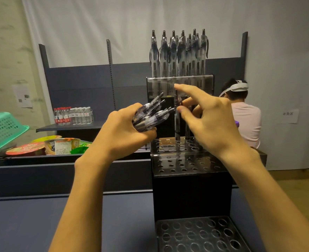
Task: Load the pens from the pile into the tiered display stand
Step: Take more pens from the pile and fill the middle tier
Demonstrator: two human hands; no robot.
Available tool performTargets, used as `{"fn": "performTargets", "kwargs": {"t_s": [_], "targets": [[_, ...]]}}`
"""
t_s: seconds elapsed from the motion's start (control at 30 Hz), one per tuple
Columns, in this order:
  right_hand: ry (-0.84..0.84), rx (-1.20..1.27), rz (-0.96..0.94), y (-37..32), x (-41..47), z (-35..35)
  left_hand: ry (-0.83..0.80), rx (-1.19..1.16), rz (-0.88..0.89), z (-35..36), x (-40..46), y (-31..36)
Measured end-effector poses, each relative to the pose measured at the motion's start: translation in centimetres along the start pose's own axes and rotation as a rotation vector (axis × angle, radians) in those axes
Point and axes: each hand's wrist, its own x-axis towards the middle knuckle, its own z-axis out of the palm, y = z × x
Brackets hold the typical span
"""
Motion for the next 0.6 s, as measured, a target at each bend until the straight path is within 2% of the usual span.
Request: {"fn": "performTargets", "kwargs": {"t_s": [0.2, 0.4, 0.6], "targets": [[-0.026, -0.073, -0.025, 0.2, 0.0, 0.2, 0.006, 0.003, -0.009, 0.0, 0.0, -0.1], [0.054, -0.410, -0.072, -0.1, -0.1, -0.4, 0.001, 0.000, -0.006, 0.0, 0.0, 0.0], [-0.110, -0.423, 0.035, -0.3, -0.2, -1.0, -0.001, 0.006, -0.007, 0.1, 0.1, 0.1]]}}
